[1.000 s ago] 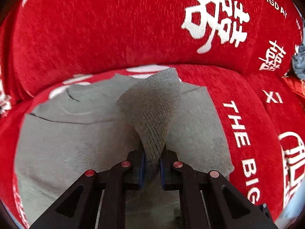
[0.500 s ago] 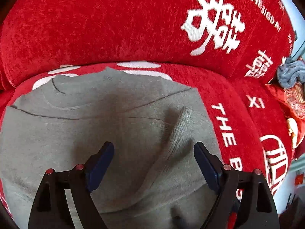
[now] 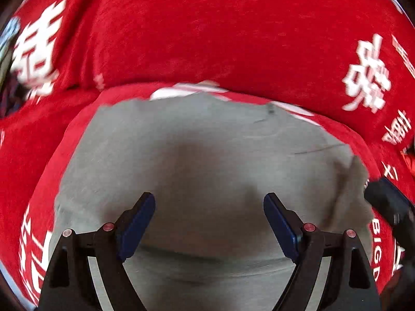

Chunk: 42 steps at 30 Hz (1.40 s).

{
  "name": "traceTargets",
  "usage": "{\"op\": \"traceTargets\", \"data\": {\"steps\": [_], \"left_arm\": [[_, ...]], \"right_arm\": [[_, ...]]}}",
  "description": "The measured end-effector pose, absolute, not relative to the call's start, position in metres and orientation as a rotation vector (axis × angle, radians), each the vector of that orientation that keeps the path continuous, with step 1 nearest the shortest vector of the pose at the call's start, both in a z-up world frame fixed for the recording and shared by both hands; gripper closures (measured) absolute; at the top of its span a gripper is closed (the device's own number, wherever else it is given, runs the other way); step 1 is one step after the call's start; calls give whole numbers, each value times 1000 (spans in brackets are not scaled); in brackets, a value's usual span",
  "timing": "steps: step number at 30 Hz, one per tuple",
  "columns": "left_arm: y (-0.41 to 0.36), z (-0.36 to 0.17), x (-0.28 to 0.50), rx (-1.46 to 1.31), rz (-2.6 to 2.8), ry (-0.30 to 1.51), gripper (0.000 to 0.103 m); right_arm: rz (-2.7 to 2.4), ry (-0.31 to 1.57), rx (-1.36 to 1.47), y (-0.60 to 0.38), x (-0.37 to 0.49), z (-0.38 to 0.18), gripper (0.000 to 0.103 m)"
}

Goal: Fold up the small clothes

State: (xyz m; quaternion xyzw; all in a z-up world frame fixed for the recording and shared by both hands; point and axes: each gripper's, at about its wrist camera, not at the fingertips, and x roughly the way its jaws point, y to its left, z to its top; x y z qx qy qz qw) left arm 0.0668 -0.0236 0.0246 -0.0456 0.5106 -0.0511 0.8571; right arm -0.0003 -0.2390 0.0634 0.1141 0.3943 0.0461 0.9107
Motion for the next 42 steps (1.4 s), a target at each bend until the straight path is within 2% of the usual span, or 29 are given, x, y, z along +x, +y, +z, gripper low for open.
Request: {"op": "traceTargets", "data": {"steps": [4,7,13,19,23,28,32,33,34,36,42], "left_arm": [[-6,11,63,-94,-84,1092,17],[-9,10,57,-37,-94,1069,17],[-15,14,38,12,-103,1024,17],[-23,24,36,18,-111,994,17],[-17,14,38,18,-82,1031,17],[-5,12,30,22,-102,1020,17],[-7,8,47,34,-68,1032,17],[-10,6,53,35,-69,1043,15],[-13,3,61,35,-68,1053,7],[-15,-1,72,36,-58,1067,1],[-16,0,76,40,-64,1054,1]], "right_arm": [[98,948,225,-211,39,40,27],[-78,1049,114,-204,46,16,29],[-240,991,50,-223,-10,17,29],[-232,870,93,-223,-27,49,28],[-105,909,51,-191,0,48,28],[-156,1072,84,-188,12,11,28],[-202,1034,75,-192,17,10,28],[-208,1035,83,-194,21,9,27],[-215,1039,106,-200,26,7,25],[-214,1038,146,-212,37,2,22],[-202,1027,82,-219,49,1,20]]}}
